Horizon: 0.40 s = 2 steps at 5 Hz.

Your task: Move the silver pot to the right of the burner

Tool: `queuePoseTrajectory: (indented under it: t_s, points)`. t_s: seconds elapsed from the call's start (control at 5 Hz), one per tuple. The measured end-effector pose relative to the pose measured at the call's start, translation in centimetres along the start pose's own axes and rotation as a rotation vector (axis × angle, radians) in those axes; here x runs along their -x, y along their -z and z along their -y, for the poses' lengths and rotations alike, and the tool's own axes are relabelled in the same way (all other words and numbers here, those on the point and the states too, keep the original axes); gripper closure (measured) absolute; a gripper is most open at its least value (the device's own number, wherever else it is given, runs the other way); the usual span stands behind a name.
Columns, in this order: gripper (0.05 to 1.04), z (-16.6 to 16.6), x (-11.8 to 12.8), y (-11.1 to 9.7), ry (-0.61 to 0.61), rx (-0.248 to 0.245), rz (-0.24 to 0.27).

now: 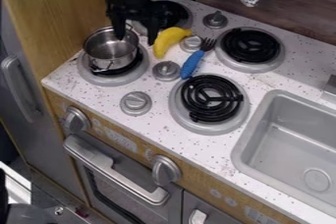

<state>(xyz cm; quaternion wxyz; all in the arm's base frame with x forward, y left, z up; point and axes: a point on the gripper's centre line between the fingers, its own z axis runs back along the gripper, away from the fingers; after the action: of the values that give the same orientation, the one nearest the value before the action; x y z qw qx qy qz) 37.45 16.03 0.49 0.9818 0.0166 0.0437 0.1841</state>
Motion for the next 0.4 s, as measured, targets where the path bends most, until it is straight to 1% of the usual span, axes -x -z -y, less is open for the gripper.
queuePoseTrajectory:
  t_s: [0.2,0.4]
  points:
    - [0.086,-0.8,-1.0,1.9,-0.011,-0.003,-0.062]
    - [0.120,-0.9,-1.2,4.2,-0.017,-0.006,-0.101]
